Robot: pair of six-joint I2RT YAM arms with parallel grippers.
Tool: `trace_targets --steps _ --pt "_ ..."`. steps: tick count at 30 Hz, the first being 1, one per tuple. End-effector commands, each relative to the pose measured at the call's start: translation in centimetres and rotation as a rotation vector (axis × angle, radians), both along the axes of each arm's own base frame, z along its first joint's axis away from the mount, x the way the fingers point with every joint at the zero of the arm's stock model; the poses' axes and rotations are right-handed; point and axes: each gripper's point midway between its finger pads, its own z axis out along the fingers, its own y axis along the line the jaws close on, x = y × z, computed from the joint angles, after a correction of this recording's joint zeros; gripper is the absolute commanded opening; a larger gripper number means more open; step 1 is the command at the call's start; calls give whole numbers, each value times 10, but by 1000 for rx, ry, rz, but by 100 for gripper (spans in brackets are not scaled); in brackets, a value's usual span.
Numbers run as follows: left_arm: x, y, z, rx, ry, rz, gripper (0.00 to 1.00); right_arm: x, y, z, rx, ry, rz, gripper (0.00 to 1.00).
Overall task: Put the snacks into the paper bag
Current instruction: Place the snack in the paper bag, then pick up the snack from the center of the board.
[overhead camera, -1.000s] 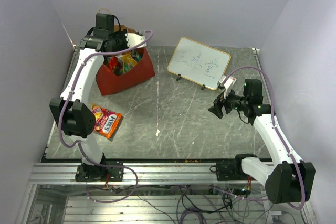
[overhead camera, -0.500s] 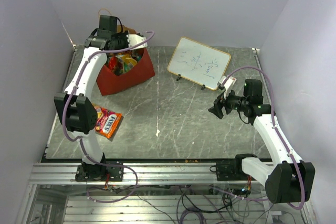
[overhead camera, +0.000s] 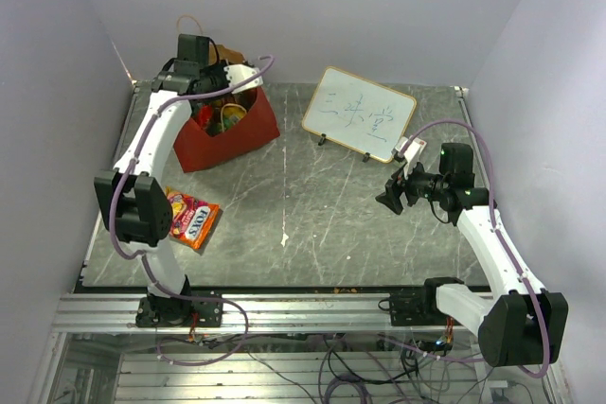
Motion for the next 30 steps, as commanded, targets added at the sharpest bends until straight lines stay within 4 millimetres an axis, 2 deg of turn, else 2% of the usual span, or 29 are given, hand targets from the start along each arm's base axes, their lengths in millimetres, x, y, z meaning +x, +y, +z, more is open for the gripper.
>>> trace_targets --steps 1,13,19,23,26,30 --pt "-12 8 48 -70 -106 65 39 -4 -1 -5 6 13 6 77" --pt "-47 12 85 -206 -149 143 56 -5 -1 -3 10 10 7 77" --pt "-69 21 90 -319 -136 240 62 -4 -2 -1 17 7 -11 78" --pt "-91 37 95 -388 -144 319 67 -2 -3 1 20 5 -24 78" --pt "-111 54 92 -431 -136 392 71 -2 -4 3 23 -3 -32 79" --pt "-146 80 78 -448 -110 496 76 -2 -4 5 29 -9 -36 79"
